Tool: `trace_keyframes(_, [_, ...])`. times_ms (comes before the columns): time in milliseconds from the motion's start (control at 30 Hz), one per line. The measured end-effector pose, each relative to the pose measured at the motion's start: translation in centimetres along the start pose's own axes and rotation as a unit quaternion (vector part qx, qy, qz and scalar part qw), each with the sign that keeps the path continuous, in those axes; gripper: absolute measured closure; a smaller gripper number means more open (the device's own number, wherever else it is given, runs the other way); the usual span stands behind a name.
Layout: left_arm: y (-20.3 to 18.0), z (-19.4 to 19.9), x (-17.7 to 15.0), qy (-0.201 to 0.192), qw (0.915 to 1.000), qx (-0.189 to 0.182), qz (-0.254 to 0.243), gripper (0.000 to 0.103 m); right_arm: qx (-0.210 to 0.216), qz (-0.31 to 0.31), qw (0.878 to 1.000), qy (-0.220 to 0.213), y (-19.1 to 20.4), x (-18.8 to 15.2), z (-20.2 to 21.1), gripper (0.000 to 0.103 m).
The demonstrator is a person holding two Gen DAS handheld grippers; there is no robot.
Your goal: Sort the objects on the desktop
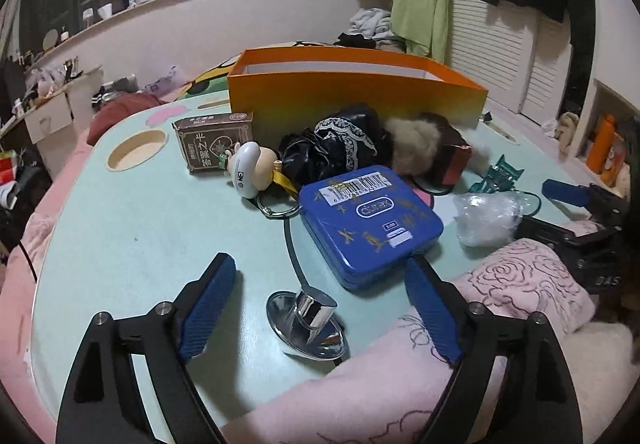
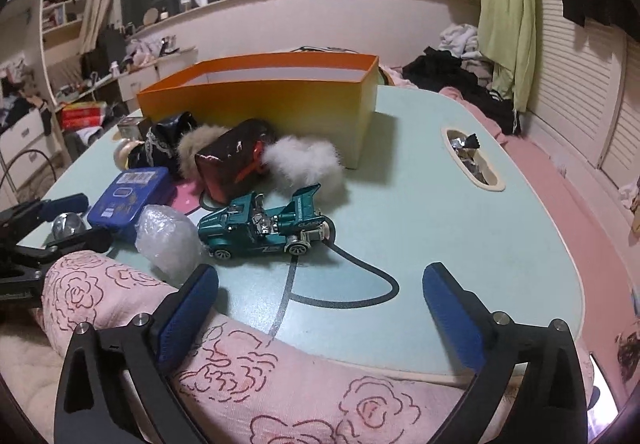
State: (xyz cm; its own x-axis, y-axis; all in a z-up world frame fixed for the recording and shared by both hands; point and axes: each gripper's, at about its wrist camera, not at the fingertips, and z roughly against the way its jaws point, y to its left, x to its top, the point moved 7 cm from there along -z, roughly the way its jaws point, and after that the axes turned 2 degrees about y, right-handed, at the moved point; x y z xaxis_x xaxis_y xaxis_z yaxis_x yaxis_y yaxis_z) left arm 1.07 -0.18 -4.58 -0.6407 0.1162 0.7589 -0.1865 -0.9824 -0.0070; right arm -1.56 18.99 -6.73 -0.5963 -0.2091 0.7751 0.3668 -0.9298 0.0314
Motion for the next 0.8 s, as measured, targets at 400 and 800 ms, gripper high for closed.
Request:
trace_keyframes(400, [0.2, -0.1, -0.5, 0.002, 0.9996, 0.026, 0.008, 0.002, -0.007, -0.010, 1.000, -0.001, -0.4, 0.3, -0.3, 0.000])
trace_keyframes(800, [0.3, -0.4, -0.5, 0.001, 0.9997, 0.026, 0.000, 0.001, 0.000, -0.013, 1.000, 0.001, -0.8, 0.4, -0.3, 0.000])
